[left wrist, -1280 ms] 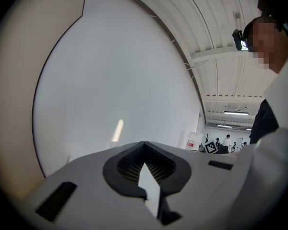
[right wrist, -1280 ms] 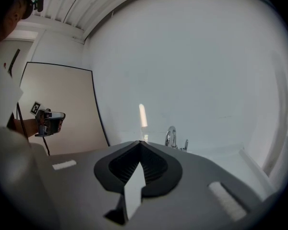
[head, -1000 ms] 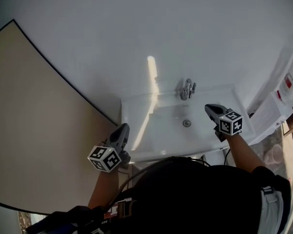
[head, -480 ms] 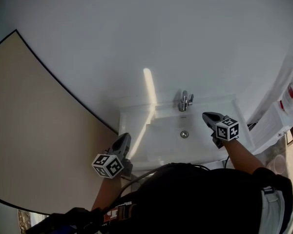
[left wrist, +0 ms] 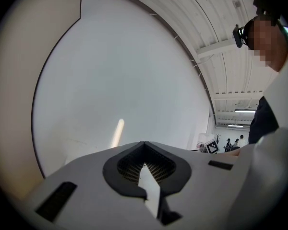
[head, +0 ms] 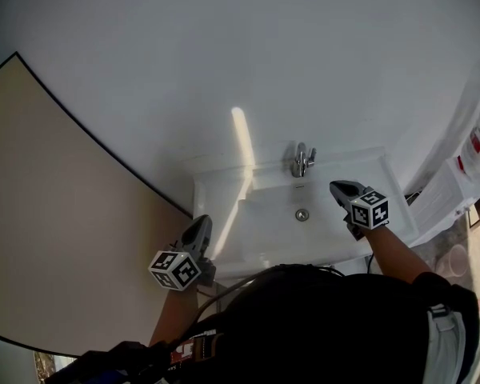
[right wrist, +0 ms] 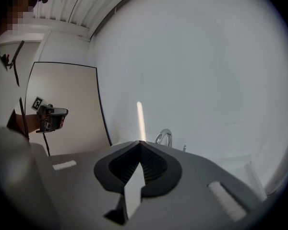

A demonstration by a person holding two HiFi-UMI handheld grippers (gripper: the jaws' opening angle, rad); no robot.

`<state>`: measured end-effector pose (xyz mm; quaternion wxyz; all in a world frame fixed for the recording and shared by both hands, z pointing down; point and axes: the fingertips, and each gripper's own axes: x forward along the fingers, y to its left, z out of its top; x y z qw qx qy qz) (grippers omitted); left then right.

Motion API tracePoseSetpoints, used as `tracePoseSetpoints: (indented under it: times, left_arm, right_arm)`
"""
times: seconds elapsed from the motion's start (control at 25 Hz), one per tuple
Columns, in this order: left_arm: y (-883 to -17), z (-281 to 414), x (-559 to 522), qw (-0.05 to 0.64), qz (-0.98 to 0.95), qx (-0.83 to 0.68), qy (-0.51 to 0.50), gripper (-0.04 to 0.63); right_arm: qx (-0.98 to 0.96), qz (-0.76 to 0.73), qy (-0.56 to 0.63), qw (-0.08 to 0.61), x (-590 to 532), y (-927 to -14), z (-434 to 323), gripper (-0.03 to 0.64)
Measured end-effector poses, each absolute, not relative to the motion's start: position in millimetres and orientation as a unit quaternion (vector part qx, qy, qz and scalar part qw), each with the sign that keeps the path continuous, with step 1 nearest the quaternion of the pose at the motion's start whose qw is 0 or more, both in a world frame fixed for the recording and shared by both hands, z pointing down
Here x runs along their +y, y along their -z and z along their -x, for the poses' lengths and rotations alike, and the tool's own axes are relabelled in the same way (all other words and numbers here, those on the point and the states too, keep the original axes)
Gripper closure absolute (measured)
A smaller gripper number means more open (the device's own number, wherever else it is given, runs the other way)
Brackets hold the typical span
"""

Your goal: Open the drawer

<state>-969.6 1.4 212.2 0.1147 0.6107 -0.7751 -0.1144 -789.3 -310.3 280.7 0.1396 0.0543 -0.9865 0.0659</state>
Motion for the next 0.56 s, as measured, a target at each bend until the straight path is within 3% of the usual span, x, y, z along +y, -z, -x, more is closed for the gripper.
tracePoseSetpoints:
  times: [0.56]
  left_arm:
    - [-210.0,971.6,-2.0,0.110,-0.616,-0.771,0.118,0.604]
  right_arm:
    - [-0.987,-0.064,-0.064,0.136,-316.2,-279.3,789.7,0.618]
